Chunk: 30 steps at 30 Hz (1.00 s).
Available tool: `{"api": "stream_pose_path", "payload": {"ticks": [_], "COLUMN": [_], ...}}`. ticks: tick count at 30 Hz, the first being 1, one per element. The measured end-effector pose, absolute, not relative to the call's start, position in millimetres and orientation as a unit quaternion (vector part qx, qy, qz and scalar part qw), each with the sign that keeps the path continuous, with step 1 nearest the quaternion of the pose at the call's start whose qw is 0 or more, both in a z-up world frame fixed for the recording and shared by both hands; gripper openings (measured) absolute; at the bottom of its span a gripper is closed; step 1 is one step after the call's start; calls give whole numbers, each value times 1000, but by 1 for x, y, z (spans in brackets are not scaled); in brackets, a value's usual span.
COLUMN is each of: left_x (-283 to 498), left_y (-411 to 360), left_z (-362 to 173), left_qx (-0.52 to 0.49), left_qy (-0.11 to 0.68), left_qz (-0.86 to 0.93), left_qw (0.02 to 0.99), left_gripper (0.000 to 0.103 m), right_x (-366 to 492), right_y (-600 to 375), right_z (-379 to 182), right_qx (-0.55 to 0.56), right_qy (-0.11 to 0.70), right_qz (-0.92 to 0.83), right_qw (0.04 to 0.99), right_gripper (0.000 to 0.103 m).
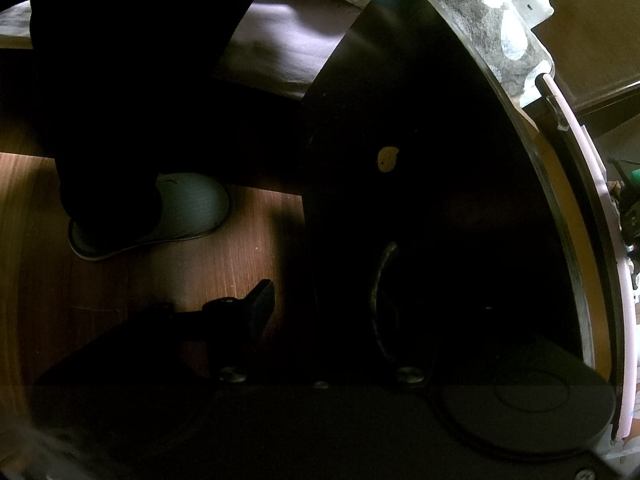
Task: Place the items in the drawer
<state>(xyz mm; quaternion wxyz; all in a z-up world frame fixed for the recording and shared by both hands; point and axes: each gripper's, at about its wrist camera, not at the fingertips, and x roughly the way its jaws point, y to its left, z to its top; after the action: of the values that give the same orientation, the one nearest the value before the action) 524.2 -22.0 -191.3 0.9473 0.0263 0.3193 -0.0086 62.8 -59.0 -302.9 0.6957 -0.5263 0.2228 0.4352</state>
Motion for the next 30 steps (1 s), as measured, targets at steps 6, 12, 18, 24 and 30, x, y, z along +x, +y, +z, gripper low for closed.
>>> {"api": "stream_pose_path", "payload": {"ticks": [6, 12, 18, 24, 30], "left_x": [528, 509, 474, 448, 428], "left_y": [-26, -21, -5, -4, -11], "left_z": [-191, -177, -145, -98, -49], "left_qx": [26, 23, -10, -9, 4], "left_qy": [317, 317, 298, 260, 217], "left_qz": [-3, -31, -45, -55, -65], "left_qw": [948, 947, 953, 964, 974], "left_gripper": [11, 11, 11, 11, 11], "right_x": [63, 63, 64, 63, 63], "right_y": [-59, -59, -59, -58, -58], "right_z": [-303, -303, -303, -304, -304], "right_qx": [-527, -527, -528, -529, -530], "right_qy": [223, 223, 224, 224, 224], "right_qz": [435, 435, 435, 434, 433], "right_qw": [696, 695, 694, 694, 693], "right_gripper": [57, 57, 57, 57, 57]}}
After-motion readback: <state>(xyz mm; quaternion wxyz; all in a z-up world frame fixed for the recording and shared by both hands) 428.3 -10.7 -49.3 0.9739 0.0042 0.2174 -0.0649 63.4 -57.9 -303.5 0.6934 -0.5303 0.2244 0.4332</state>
